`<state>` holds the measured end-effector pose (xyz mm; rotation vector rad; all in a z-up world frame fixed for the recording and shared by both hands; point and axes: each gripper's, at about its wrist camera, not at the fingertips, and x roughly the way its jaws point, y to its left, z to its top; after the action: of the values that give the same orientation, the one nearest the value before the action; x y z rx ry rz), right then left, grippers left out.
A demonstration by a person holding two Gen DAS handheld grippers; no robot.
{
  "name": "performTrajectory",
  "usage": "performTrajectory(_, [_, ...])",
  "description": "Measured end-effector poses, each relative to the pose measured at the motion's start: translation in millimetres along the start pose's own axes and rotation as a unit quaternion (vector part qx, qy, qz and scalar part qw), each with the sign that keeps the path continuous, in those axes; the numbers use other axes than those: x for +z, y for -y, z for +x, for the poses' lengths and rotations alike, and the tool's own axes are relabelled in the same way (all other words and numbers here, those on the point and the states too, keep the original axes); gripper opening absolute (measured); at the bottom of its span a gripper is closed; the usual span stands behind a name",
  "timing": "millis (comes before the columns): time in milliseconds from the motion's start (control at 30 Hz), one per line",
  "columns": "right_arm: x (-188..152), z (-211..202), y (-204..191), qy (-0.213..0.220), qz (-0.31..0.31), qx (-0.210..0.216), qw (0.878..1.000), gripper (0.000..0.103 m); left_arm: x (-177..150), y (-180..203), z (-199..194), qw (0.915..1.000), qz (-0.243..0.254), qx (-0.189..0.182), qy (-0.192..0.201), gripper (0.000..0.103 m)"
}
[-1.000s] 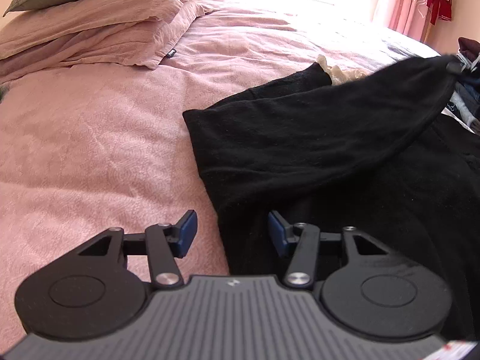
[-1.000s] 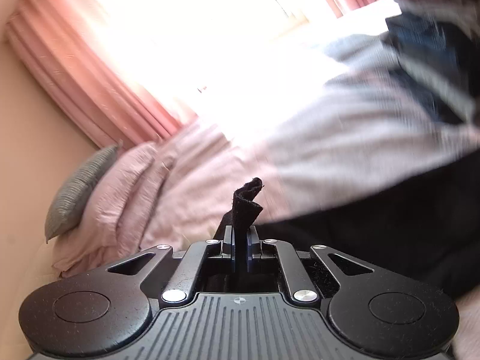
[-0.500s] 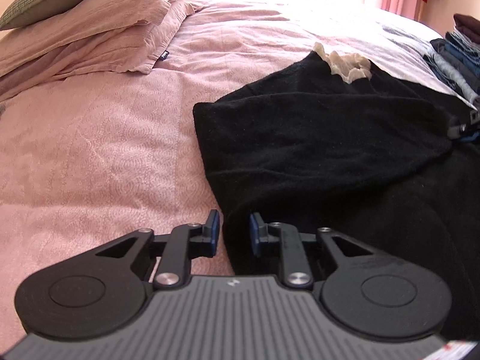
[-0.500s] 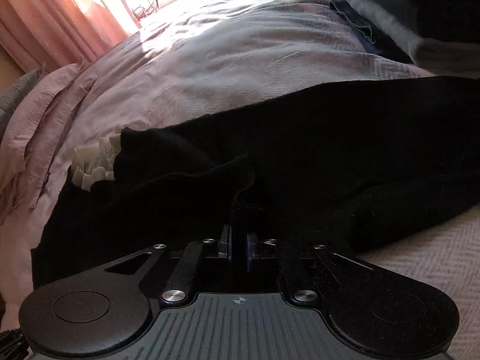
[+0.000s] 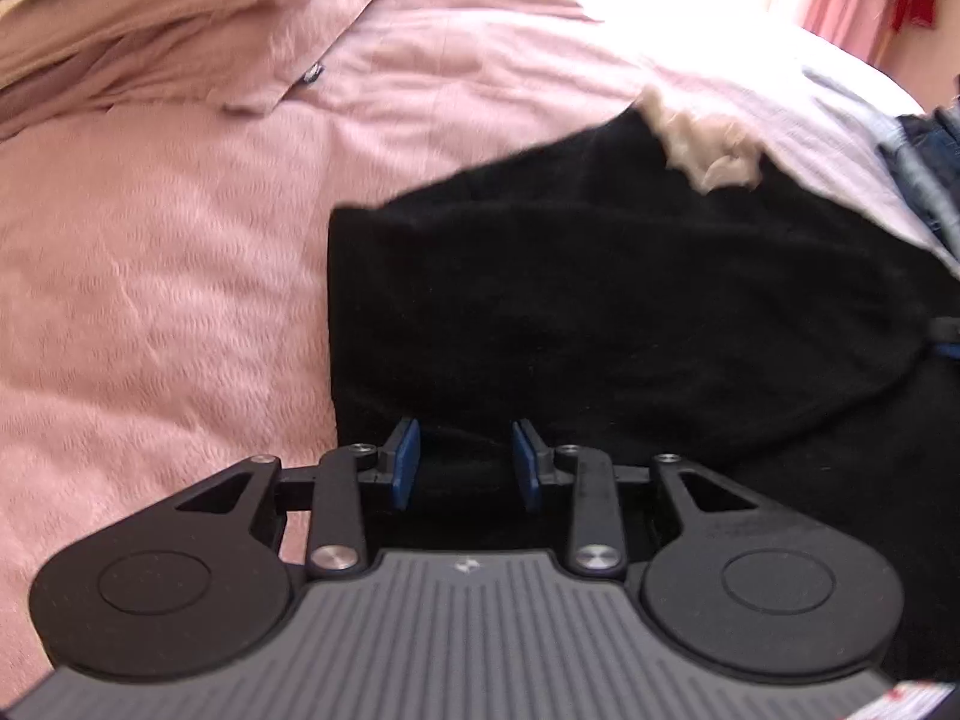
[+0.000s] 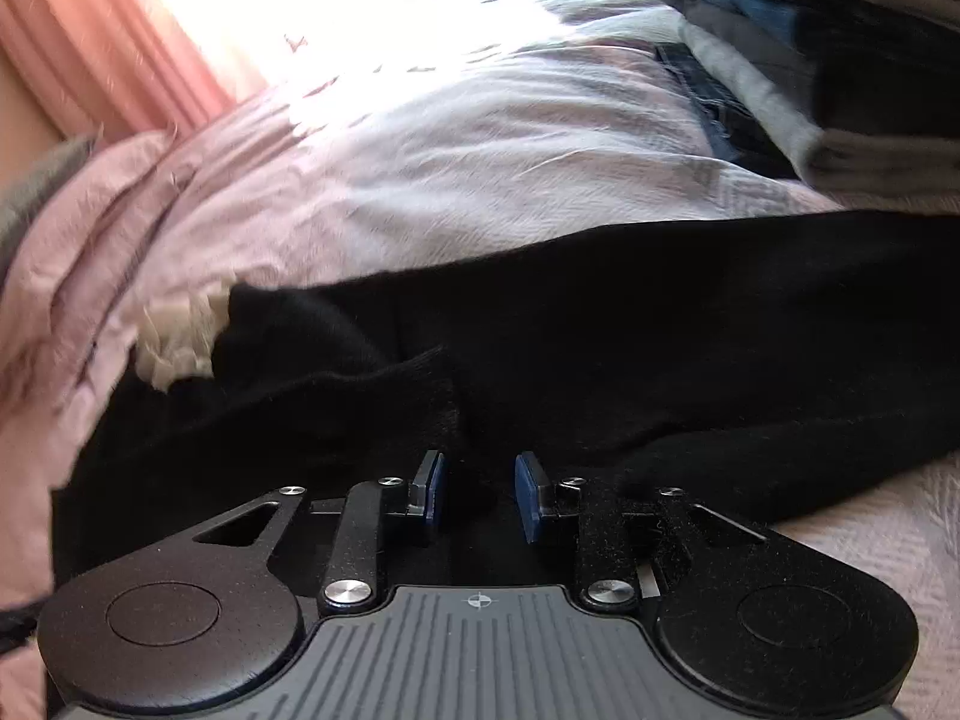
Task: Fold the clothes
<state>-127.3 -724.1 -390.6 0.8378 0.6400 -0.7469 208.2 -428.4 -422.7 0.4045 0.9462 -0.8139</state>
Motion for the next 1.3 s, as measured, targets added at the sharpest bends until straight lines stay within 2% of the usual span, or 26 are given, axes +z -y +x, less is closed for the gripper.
performTrajectory(67, [2.0, -28.9, 34.6, 0.024, 0.048, 0.004, 0.999, 0.023, 1.3, 0.1, -4.8, 0.9998, -0.018, 0.002, 0.003, 0.033])
performTrajectory(133, [3.0, -57.7, 80.9, 0.052, 0.102, -0.019, 0.993, 0.025, 2.9, -4.2, -14.4, 0.9989, -0.046, -0.007, 0.001, 0.050])
performTrajectory(167, [2.5, -69.8, 105.6, 0.067, 0.128, -0.039, 0.989, 0.026, 3.4, -6.3, -19.5, 0.9983, -0.058, -0.009, -0.001, 0.054])
performTrajectory(233, [0.0, -88.6, 156.3, 0.088, 0.188, -0.087, 0.974, 0.028, 4.3, -9.6, -28.8, 0.9974, -0.072, -0.007, -0.006, 0.063])
performTrajectory(300, [-2.9, -102.3, 202.7, 0.112, 0.247, -0.103, 0.957, 0.028, 4.7, -11.6, -36.1, 0.9971, -0.075, 0.005, -0.011, 0.064])
performTrajectory(400, [-2.7, -110.9, 254.9, 0.148, 0.327, -0.076, 0.930, 0.028, 1.9, -12.8, -48.1, 0.9962, -0.086, 0.009, -0.015, 0.068])
performTrajectory(467, [-0.3, -109.2, 276.5, 0.168, 0.358, -0.060, 0.916, 0.028, 0.9, -14.2, -52.1, 0.9943, -0.105, 0.000, -0.019, 0.072])
performTrajectory(567, [6.4, -93.8, 294.4, 0.169, 0.388, -0.038, 0.905, 0.028, -1.5, -13.5, -52.7, 0.9905, -0.133, -0.012, -0.032, 0.075])
performTrajectory(633, [12.4, -85.8, 295.0, 0.171, 0.388, -0.030, 0.905, 0.026, -3.5, -12.1, -51.6, 0.9882, -0.147, -0.018, -0.038, 0.075])
performTrajectory(667, [16.6, -83.2, 292.8, 0.170, 0.383, -0.027, 0.907, 0.023, -4.5, -11.8, -51.4, 0.9870, -0.154, -0.020, -0.040, 0.075])
performTrajectory(700, [21.5, -82.4, 289.1, 0.169, 0.372, -0.029, 0.912, 0.000, -5.3, -11.9, -51.8, 0.9862, -0.159, -0.022, -0.041, 0.075])
performTrajectory(800, [41.5, -96.1, 253.7, 0.189, 0.288, -0.081, 0.935, 0.000, -7.3, -16.0, -57.5, 0.9852, -0.166, -0.025, -0.036, 0.075])
performTrajectory(900, [66.9, -114.3, 183.2, 0.222, 0.152, -0.127, 0.955, 0.000, -10.3, -26.5, -65.4, 0.9839, -0.174, -0.025, -0.030, 0.074])
performTrajectory(967, [80.7, -122.8, 123.6, 0.247, 0.063, -0.123, 0.959, 0.000, -13.1, -34.8, -70.6, 0.9825, -0.183, -0.023, -0.025, 0.074])
performTrajectory(1033, [86.1, -125.4, 56.5, 0.264, -0.018, -0.093, 0.960, 0.000, -16.6, -43.3, -76.1, 0.9813, -0.190, -0.020, -0.019, 0.074])
performTrajectory(1100, [81.0, -124.0, -15.2, 0.272, -0.096, -0.039, 0.957, 0.000, -20.3, -51.4, -80.0, 0.9796, -0.199, -0.025, -0.016, 0.074])
performTrajectory(1200, [44.9, -114.5, -124.9, 0.255, -0.223, 0.065, 0.938, 0.000, -26.6, -61.2, -83.1, 0.9773, -0.208, -0.035, -0.013, 0.073])
performTrajectory(1233, [25.5, -109.0, -158.9, 0.239, -0.268, 0.100, 0.928, 0.000, -29.0, -64.7, -84.1, 0.9766, -0.212, -0.038, -0.011, 0.072])
performTrajectory(1300, [-22.5, -93.0, -218.7, 0.204, -0.363, 0.154, 0.896, 0.000, -33.7, -71.4, -85.1, 0.9750, -0.218, -0.040, -0.010, 0.072])
